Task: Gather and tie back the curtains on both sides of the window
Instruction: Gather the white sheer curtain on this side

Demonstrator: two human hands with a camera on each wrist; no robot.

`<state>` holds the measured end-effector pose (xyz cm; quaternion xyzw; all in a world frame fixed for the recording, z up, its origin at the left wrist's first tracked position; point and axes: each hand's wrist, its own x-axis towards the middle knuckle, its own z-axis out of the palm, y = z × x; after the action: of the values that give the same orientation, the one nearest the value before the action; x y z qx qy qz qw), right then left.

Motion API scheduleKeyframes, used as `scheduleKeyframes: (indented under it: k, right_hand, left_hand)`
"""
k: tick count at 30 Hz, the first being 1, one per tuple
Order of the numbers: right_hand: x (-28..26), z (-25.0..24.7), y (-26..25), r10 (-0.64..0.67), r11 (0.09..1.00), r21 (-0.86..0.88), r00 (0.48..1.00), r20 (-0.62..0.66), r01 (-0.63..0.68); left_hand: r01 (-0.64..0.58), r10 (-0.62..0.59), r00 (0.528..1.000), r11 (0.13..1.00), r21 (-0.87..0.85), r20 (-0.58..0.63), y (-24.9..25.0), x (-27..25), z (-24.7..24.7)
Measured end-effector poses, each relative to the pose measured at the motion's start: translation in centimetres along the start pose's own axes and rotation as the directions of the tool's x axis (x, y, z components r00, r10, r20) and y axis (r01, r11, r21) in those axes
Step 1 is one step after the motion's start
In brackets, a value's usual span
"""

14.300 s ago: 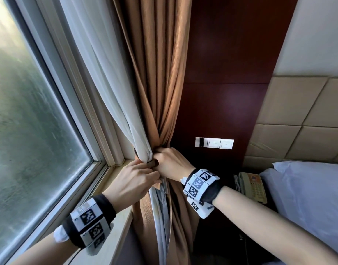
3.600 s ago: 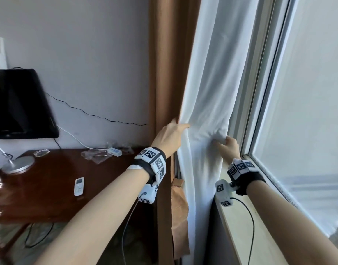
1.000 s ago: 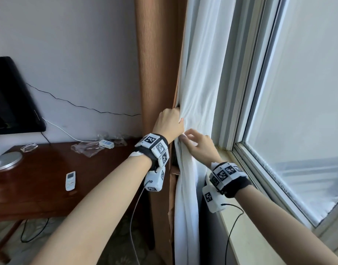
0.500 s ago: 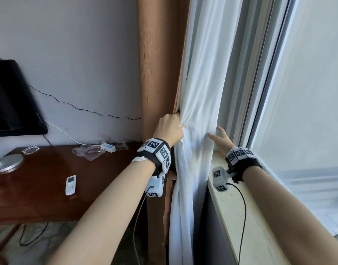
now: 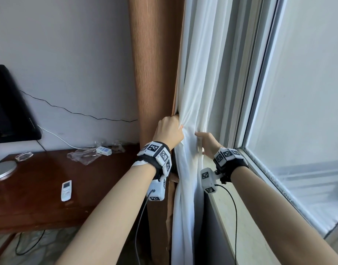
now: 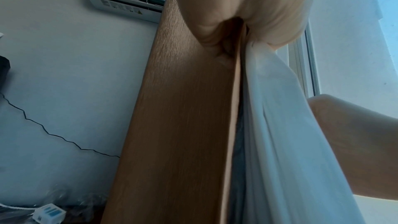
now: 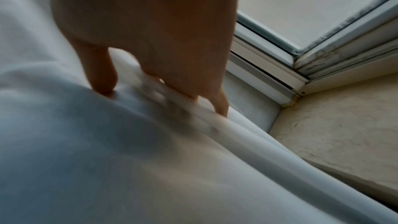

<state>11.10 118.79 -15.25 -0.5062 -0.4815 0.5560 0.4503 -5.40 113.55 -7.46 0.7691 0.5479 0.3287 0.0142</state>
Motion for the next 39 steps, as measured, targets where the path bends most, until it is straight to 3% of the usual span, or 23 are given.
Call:
scheduleKeyframes:
  k: [3,6,13,18,21,24,28,30,31,33,35,37,39]
  right_hand:
    - [0.1,0.5,-0.2,-0.075,0.997,-0.017,0.989,-0.125,0.074]
    - [-0.3,0.7,-0.1,-0.18,0.983,-0.062,0.971,-0.157,0.172]
    - [-1.2,0.3,0.9,-0.287,0.942,-0.258,0.916,-0.28,0.217]
    - [-5.5,1.2,2.1,-0.396,0.914,-0.253,0.83,-0.393,0.316]
    - [-7.5,1.6,2.1,-0.478,0.878,-0.254,0.747,-0.462,0.405]
    - [-9.2,2.4,2.0,-0.556,0.83,-0.261,0.688,-0.467,0.493]
    - [-11.4,3.6,1.6,-0.621,0.783,-0.33,0.694,-0.365,0.527]
    - [-12.0,3.9,1.8,-0.705,0.685,-0.505,0.652,-0.279,0.525]
    - [-12.1,4.1,2.1,-0.757,0.597,-0.635,0.606,-0.244,0.49]
    - [-12.0,4.3,2.5,-0.833,0.395,-0.862,0.52,-0.19,0.319]
    - [-11.5,4.7,2.6,-0.858,0.279,-0.942,0.489,-0.159,0.184]
    - [-10.4,5.2,2.6,-0.88,0.216,-0.967,0.455,-0.134,0.133]
    - [-9.2,5.9,2.5,-0.88,0.165,-0.981,0.464,-0.099,0.104]
  left_hand:
    - [-0.009,0.009,1.0,1.0,0.0,0.003,0.1,0.0,0.0]
    - [-0.008,0.008,1.0,1.0,0.013,0.005,0.0,-0.1,-0.1]
    - [0.025,-0.025,1.0,1.0,0.011,-0.007,-0.2,-0.1,-0.3]
    - [0.054,-0.054,0.999,0.999,0.0,-0.003,0.4,0.0,0.0]
    - [0.05,-0.05,0.999,0.999,-0.021,0.0,0.8,0.0,0.3]
    - [0.041,-0.041,0.999,0.998,-0.039,0.006,1.3,-0.1,0.4]
    - [0.063,-0.062,0.998,0.996,-0.065,0.006,1.6,-0.2,0.2]
    - [0.083,-0.082,0.997,0.994,-0.071,0.014,1.5,-0.4,-0.2]
    - [0.097,-0.096,0.995,0.992,-0.075,0.019,1.4,-0.5,-0.4]
    - [0.127,-0.124,0.992,0.986,-0.11,0.034,1.2,-0.7,-0.8]
    - [0.164,-0.154,0.986,0.968,-0.192,0.065,1.0,-0.9,-1.0]
    - [0.186,-0.168,0.982,0.942,-0.281,0.086,1.1,-1.3,-1.1]
    - [0.186,-0.159,0.981,0.93,-0.317,0.107,1.5,-1.5,-1.0]
